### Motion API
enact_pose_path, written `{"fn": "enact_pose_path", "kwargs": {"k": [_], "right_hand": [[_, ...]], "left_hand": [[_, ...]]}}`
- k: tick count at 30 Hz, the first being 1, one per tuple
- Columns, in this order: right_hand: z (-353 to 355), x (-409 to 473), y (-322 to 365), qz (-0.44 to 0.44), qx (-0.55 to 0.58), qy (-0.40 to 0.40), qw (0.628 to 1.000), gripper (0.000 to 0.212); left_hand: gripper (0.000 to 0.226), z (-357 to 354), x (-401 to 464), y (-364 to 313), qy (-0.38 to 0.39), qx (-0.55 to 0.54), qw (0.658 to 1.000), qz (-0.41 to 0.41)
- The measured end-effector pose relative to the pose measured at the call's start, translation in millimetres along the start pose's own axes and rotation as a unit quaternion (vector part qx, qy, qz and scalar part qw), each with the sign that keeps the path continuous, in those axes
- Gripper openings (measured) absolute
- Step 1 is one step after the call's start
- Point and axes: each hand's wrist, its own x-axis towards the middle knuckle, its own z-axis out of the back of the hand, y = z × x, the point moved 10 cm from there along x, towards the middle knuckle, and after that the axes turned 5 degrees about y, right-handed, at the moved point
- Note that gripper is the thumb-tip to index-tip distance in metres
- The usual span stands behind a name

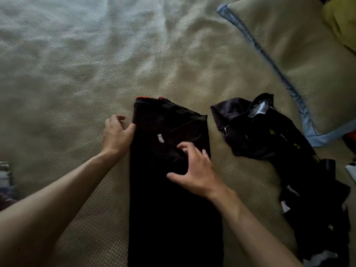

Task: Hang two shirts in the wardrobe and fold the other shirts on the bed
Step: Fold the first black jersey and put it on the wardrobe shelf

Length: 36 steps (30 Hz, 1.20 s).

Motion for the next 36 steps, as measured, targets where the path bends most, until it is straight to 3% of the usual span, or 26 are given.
{"fn": "enact_pose_path", "kwargs": {"k": [1,4,5,7,8,11,15,18,22,24,26,29,33,36], "right_hand": [[-3,-2,-9,-0.027,0.024,0.011,0.999,0.062],[43,-4,-63,-0.131,0.122,-0.181,0.967,0.040],[49,0,-85,-0.187,0.148,-0.199,0.951,0.042],[34,20,-114,-0.258,0.218,-0.114,0.934,0.054],[23,30,-118,-0.269,0.242,-0.060,0.930,0.049],[21,59,-99,-0.248,0.259,0.007,0.933,0.019],[84,108,-52,-0.169,0.321,-0.067,0.930,0.022],[137,130,-17,-0.125,0.323,-0.108,0.932,0.034],[170,101,26,-0.034,0.233,-0.086,0.968,0.025],[166,66,29,-0.012,0.126,-0.103,0.987,0.016],[152,23,28,0.042,-0.018,-0.138,0.989,0.021],[88,-52,17,0.146,-0.119,-0.071,0.980,0.020],[-28,-153,-34,0.185,-0.300,0.104,0.930,0.021],[-74,-183,-70,0.161,-0.366,0.189,0.897,0.040]], "left_hand": [[0.048,1,3,11,0.009,-0.027,0.999,0.025],[0.054,-15,11,13,0.065,-0.172,0.980,0.070],[0.056,-24,14,7,0.094,-0.220,0.967,0.085],[0.048,-42,18,-10,0.154,-0.249,0.951,0.101],[0.040,-49,19,-18,0.181,-0.249,0.946,0.104],[0.031,-45,27,-43,0.178,-0.278,0.940,0.086],[0.036,12,54,-99,0.111,-0.346,0.932,-0.004],[0.040,62,51,-149,0.143,-0.345,0.925,-0.072],[0.036,92,-7,-185,0.212,-0.213,0.931,-0.206],[0.032,93,-49,-179,0.219,-0.118,0.925,-0.286],[0.018,82,-103,-157,0.229,-0.009,0.885,-0.405],[0.011,50,-188,-81,0.226,0.190,0.813,-0.501],[0.012,1,-290,37,0.315,0.317,0.725,-0.524],[0.029,-25,-327,103,0.334,0.358,0.703,-0.516]]}}
